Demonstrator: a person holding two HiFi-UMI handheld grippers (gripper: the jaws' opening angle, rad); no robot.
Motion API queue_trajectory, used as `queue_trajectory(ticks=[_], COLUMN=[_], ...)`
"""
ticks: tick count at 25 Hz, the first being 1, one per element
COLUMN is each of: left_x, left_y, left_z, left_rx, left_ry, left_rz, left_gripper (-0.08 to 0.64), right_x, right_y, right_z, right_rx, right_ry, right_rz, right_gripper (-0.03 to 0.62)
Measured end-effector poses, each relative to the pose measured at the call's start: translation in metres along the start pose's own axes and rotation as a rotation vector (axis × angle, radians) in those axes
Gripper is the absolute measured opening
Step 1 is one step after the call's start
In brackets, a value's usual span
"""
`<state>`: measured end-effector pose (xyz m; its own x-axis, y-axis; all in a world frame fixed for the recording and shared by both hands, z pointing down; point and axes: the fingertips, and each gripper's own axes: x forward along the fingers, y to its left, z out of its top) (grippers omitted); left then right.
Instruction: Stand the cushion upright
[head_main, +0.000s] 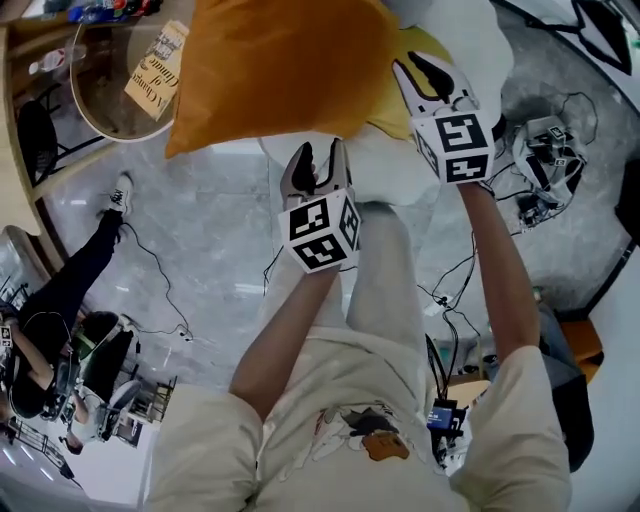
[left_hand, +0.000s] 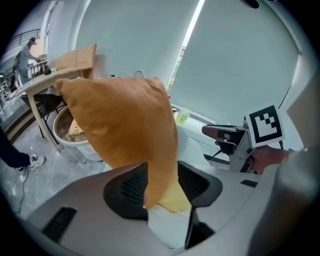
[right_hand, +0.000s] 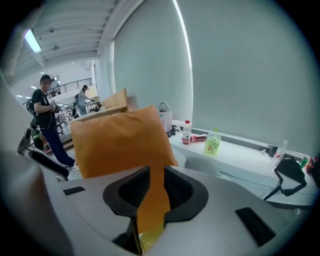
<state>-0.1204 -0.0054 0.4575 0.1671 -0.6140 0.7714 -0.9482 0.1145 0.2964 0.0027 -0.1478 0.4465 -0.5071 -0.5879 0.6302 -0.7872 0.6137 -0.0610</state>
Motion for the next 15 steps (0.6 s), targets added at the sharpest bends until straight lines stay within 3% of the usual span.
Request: queue_trajectory(ticks=[9,15], left_x=[-0.05,-0.088], left_y=[-0.044,-0.081], left_z=[0.048,0.093], left_rx=[0.138,0.166], left_ry=[-0.029,-0.084], left_rz=[-0.092,-0.165], left_gripper=[0.095,0.04], right_x=[-0.076,-0.123], right_y=[0.008,0.014], right_z=[0.056,0.081], right_rx=[0.024,0.037], right_ry=[-0.067,-0.096], right_rz=[-0.031,-0.05], right_gripper=[0.046,0.025])
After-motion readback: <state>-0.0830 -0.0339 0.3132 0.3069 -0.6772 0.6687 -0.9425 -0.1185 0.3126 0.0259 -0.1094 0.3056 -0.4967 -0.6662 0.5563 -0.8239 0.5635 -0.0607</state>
